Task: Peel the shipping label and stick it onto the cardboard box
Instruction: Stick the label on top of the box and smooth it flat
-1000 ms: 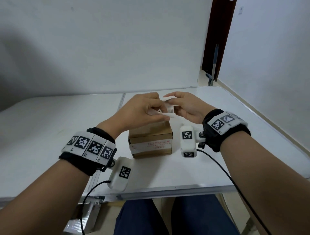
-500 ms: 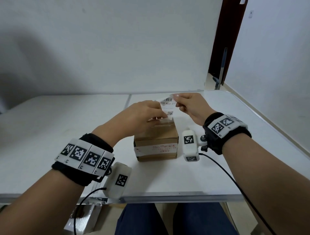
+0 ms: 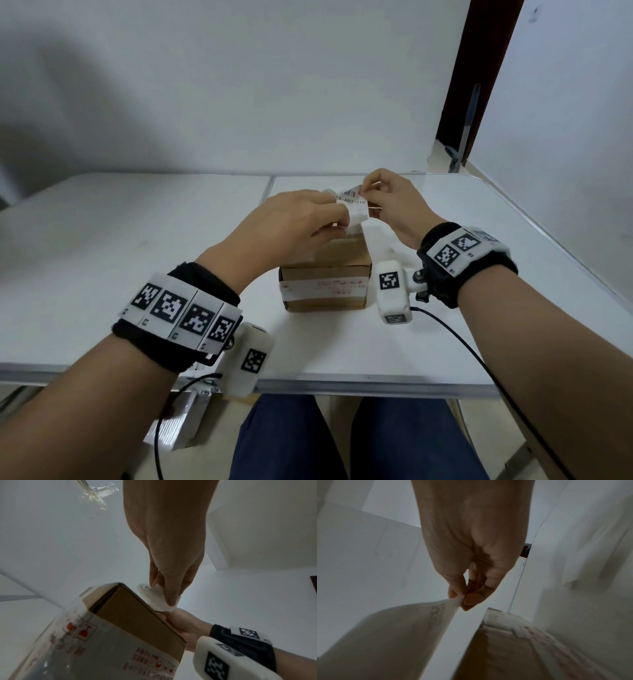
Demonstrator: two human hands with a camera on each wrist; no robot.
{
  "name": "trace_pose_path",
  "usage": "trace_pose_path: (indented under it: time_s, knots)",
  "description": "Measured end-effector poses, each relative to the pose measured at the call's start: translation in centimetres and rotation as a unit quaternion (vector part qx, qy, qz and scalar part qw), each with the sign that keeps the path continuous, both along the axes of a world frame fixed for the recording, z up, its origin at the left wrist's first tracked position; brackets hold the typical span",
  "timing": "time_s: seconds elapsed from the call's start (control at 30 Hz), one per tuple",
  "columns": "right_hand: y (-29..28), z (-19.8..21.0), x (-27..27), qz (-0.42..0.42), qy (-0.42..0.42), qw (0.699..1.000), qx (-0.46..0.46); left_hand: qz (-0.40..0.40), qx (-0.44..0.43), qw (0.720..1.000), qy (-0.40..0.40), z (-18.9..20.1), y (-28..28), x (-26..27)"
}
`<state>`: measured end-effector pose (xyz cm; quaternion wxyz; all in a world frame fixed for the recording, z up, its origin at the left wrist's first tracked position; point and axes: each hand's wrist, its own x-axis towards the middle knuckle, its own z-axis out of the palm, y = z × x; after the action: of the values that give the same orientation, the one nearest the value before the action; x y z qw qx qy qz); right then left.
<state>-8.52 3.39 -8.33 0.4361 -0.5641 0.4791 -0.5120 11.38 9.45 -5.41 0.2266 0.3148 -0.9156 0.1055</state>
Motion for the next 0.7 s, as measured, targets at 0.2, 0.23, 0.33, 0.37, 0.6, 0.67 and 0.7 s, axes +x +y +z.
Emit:
trace_pose_path:
  time_s: [0.2, 0.23, 0.33, 0.37, 0.6, 0.67, 0.7]
  knots:
    - [0.8, -0.2, 0.7, 0.071, 0.003, 0.997, 0.005, -0.011, 0.050, 0.997, -0.063, -0.2, 0.1, 0.0]
    - [0.8, -0.2, 0.6, 0.077, 0.009, 0.997, 0.008, -0.010, 0.058, 0.996, -0.068, -0.3, 0.1, 0.1]
    - [0.8, -0.1, 0.4, 0.088, 0.006, 0.996, 0.016, -0.006, 0.073, 0.995, -0.073, -0.5, 0.1, 0.2]
    - [0.7, -0.1, 0.4, 0.088, 0.005, 0.996, 0.015, 0.000, 0.074, 0.995, -0.068, -0.5, 0.1, 0.2]
    - [0.4, -0.6, 0.6, 0.060, 0.069, 0.996, -0.003, -0.009, 0.035, 0.999, -0.024, -1.1, -0.2, 0.5]
    - [0.2, -0.8, 0.7, 0.055, 0.098, 0.994, -0.012, -0.001, 0.043, 0.999, -0.020, -1.3, -0.1, 0.5]
    - [0.1, -1.0, 0.7, 0.055, 0.107, 0.993, -0.016, 0.010, 0.058, 0.998, -0.024, -1.4, 0.0, 0.6]
